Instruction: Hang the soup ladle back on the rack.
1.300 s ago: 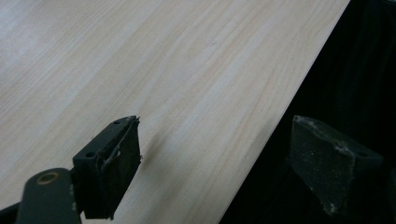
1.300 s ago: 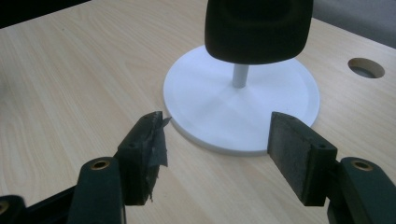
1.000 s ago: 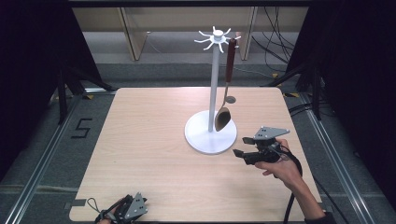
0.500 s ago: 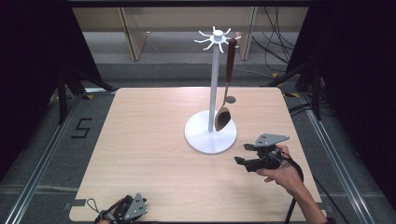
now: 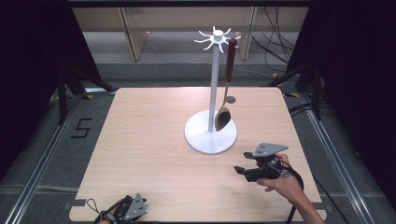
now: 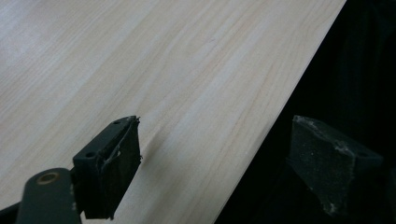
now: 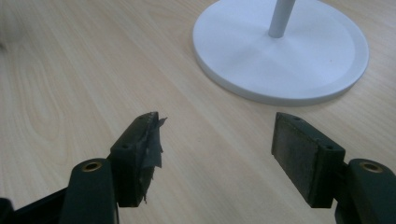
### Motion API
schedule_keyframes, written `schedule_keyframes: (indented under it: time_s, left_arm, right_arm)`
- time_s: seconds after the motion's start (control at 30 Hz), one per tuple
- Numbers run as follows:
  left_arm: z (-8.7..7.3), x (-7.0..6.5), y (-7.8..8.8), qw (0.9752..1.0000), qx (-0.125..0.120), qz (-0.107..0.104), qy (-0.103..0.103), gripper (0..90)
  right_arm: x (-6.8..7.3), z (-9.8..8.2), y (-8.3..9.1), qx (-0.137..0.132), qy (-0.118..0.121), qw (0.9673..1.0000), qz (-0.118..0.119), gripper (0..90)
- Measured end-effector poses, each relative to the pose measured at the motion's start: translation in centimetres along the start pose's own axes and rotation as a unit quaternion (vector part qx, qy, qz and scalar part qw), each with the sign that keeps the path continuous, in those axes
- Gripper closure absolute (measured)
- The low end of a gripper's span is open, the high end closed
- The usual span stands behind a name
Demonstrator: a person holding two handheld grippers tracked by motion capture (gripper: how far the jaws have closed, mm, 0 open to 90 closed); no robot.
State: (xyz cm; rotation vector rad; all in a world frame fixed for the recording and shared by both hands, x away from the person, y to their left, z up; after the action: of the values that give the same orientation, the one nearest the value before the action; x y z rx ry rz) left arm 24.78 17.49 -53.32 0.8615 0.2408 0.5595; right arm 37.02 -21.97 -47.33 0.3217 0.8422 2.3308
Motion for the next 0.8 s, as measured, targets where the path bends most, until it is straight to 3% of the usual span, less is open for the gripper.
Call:
schedule_keyframes:
  time_s: [0.3,0.37,0.57,0.73,0.8]
  left_arm:
    - [0.0,0.0,0.0,1.0000,0.000,-0.001,0.001,16.2]
    - [0.0,0.0,0.0,1.0000,0.000,-0.002,0.001,16.3]
    - [0.0,0.0,0.0,1.0000,0.000,-0.001,0.000,16.3]
    - [0.0,0.0,0.0,1.0000,0.000,-0.002,0.000,16.3]
    - [0.0,0.0,0.0,1.0000,0.000,-0.002,0.000,16.2]
  right_arm:
    - [0.5,-1.2,0.0,0.006,0.005,1.0000,0.000,31.9]
    - [0.8,-1.5,0.1,0.009,-0.006,0.9999,-0.002,31.7]
    - [0.8,-2.1,0.2,0.007,0.003,1.0000,-0.004,31.2]
    - [1.1,-2.6,0.3,0.010,0.003,0.9999,0.007,30.9]
    - [1.2,-2.8,0.4,0.009,0.003,1.0000,-0.002,30.8]
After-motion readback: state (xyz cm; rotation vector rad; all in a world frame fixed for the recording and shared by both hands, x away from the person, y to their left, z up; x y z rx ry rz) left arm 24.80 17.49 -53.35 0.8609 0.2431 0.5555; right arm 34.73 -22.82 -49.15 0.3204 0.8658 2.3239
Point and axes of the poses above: each handheld gripper's, and its own axes: y roughly backward along the jaws, z roughly out of its top, x roughly to its left, the point moved 3 cm from there along -y, roughly forward along the jaws, and after that the axes turned 2 degrees about -z, right-handed, at the moved point
